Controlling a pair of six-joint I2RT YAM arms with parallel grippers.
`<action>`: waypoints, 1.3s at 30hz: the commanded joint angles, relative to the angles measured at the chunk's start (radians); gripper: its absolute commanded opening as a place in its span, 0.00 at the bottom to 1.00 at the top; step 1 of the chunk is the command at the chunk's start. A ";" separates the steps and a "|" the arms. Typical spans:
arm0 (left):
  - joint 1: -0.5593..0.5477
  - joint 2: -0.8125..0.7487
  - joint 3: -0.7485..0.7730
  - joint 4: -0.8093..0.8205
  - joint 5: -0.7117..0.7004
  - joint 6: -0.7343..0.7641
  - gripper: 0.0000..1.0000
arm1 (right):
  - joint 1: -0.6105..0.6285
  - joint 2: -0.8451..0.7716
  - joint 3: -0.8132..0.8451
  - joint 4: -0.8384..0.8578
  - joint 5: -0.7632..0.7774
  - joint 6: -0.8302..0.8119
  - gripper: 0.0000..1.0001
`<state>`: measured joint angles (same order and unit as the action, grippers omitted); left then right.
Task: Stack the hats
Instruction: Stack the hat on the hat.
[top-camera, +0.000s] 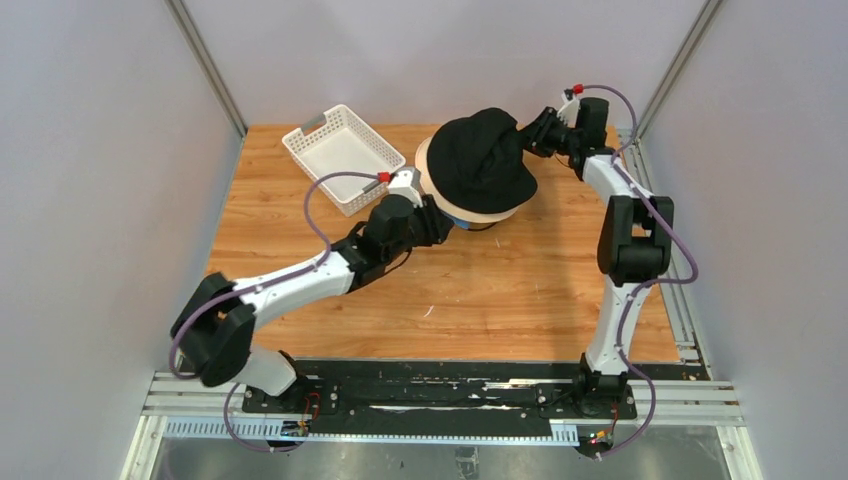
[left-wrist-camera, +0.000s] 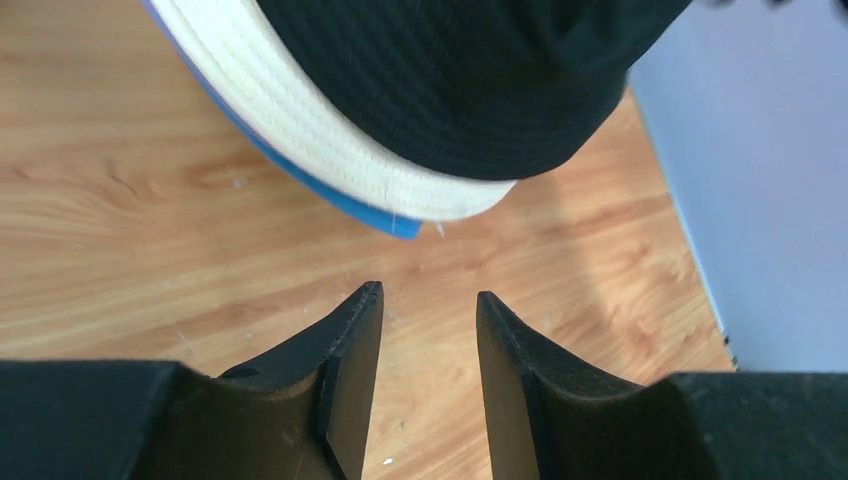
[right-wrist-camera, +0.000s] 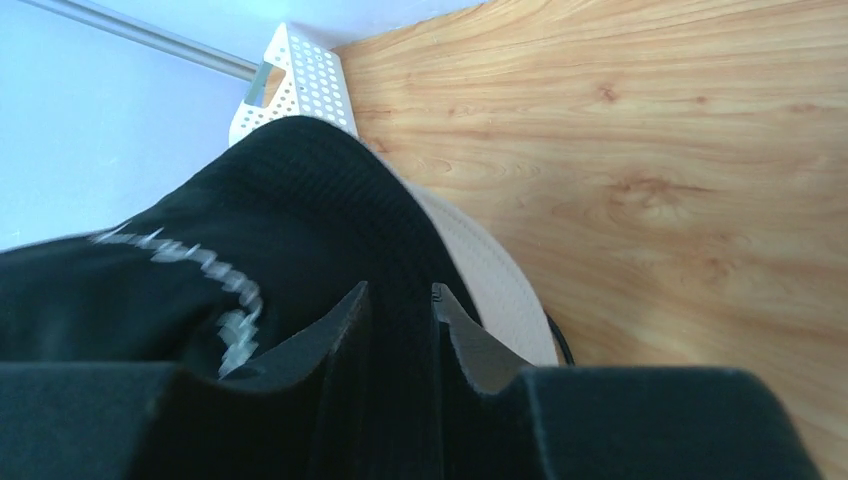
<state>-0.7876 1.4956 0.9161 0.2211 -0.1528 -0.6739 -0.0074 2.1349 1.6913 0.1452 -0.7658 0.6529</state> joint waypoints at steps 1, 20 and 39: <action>0.001 -0.175 -0.009 -0.055 -0.192 0.076 0.44 | -0.053 -0.144 -0.078 0.051 0.043 -0.030 0.29; 0.407 0.092 0.315 0.180 0.559 -0.045 0.67 | -0.127 -0.687 -0.575 0.106 0.024 -0.012 0.41; 0.454 0.387 0.534 0.032 0.651 -0.038 0.61 | -0.178 -0.935 -0.834 0.051 -0.002 -0.045 0.43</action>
<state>-0.3416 1.8744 1.4101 0.2882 0.5018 -0.7509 -0.1654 1.2137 0.8715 0.1967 -0.7353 0.6250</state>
